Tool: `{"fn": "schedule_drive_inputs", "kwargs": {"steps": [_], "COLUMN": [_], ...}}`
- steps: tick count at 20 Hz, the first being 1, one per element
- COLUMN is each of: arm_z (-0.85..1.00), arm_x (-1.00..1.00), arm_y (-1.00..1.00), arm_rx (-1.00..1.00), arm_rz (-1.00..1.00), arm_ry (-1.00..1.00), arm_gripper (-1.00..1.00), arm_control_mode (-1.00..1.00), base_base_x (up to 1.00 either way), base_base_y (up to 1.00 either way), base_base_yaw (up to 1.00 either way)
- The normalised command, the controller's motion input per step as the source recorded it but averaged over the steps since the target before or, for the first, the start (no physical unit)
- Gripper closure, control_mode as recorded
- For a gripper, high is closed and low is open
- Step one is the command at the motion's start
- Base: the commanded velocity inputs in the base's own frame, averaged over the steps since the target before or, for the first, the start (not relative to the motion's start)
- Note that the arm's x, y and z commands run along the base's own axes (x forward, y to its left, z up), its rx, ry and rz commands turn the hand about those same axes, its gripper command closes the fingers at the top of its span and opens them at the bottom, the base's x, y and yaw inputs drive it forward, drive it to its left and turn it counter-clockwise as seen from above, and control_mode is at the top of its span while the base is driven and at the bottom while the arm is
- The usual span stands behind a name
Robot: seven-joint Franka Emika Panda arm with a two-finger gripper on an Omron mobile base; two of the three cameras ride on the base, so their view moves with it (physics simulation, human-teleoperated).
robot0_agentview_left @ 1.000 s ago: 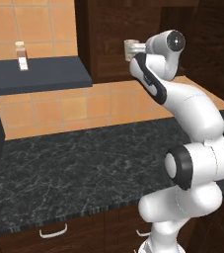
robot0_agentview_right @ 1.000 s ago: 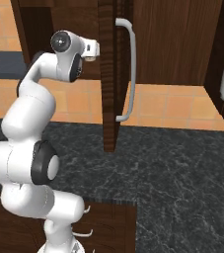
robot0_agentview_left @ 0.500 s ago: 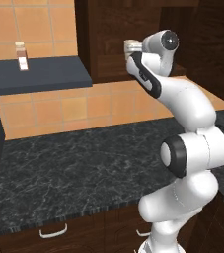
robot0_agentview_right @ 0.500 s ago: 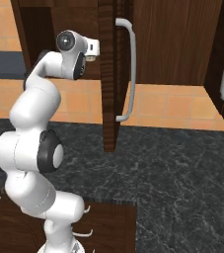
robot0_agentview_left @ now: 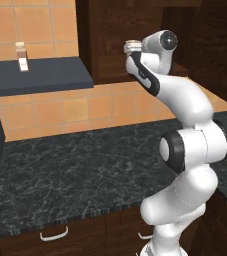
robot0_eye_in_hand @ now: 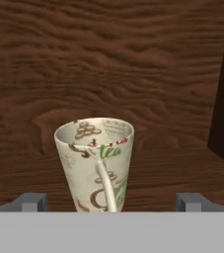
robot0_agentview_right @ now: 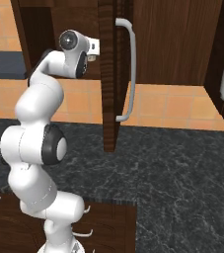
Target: Gather all objects into one cabinet and sort the glasses and bowls to opposite sides.
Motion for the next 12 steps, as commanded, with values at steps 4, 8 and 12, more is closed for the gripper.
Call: {"fn": "schedule_drive_inputs", "kwargs": {"steps": [4, 8, 12], "arm_z": [-0.14, -0.14, -0.04], "arm_x": [0.21, 0.06, 0.11], "arm_y": [0.01, 0.01, 0.01], "arm_rx": [0.00, 0.00, 0.00], "arm_rz": [0.00, 0.00, 0.00], "arm_ry": [0.02, 0.04, 0.02], "arm_gripper": [-1.00, -1.00, -1.00], "arm_control_mode": [-1.00, -1.00, -1.00], "base_base_x": [0.00, 0.00, 0.00], "base_base_y": [0.00, 0.00, 0.00], "base_base_yaw": [0.00, 0.00, 0.00]}}
